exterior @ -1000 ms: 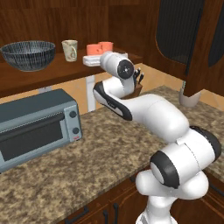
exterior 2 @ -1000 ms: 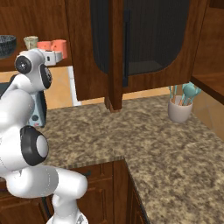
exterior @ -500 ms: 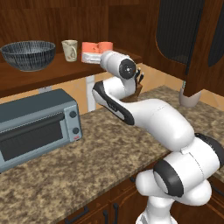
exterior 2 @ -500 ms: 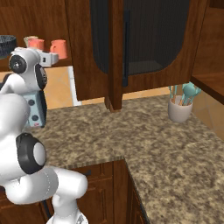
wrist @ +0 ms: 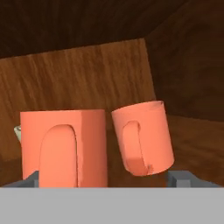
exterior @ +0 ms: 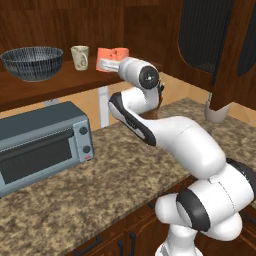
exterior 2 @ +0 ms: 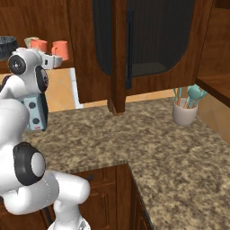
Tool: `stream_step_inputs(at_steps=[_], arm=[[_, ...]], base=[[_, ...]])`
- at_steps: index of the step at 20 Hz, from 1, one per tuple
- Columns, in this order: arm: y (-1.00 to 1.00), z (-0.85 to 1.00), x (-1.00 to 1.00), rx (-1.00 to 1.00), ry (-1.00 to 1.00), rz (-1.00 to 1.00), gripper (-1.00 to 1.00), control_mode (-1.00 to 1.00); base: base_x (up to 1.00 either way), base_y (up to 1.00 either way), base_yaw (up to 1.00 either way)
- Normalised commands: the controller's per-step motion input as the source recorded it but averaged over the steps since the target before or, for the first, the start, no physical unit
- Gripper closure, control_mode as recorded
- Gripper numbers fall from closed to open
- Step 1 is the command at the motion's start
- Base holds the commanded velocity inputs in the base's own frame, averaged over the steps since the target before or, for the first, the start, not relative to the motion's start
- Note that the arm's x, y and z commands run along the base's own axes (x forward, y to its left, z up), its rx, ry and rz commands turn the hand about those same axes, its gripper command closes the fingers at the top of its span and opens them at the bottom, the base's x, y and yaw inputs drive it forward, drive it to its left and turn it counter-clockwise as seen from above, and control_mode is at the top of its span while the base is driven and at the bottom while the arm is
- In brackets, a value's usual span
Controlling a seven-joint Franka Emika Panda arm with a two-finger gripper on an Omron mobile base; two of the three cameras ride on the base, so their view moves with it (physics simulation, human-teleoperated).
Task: Gather all objects into one cabinet and sort the glasses and bowls to opposite sides.
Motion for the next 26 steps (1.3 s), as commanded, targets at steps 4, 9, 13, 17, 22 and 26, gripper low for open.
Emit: stream_step_inputs(at_steps=[4,9,13,17,22,26], arm=[[0.00,-0.93,0.00,-0.18,-0.43,-0.30,-1.00,-1.00],[0.05,-0.31,0.00,-0.07,-0.32,-0.15,-1.00,-1.00],[0.27,0.33,0.01,0.00,-0.03,-0.04,-1.00,-1.00],[0.31,0.47,0.26,0.01,0.01,0.00,-1.00,-1.00],[0.23,0.36,-0.35,0.04,0.05,0.04,-1.00,-1.00],[0.09,0.42,-0.99,0.07,0.07,0.04,-1.00,-1.00]], base=[[0.00,0.00,0.00],[0.00,0.00,0.00],[0.00,0.00,0.00],[0.00,0.00,0.00],[0.00,0.00,0.00],[0.00,0.00,0.00]])
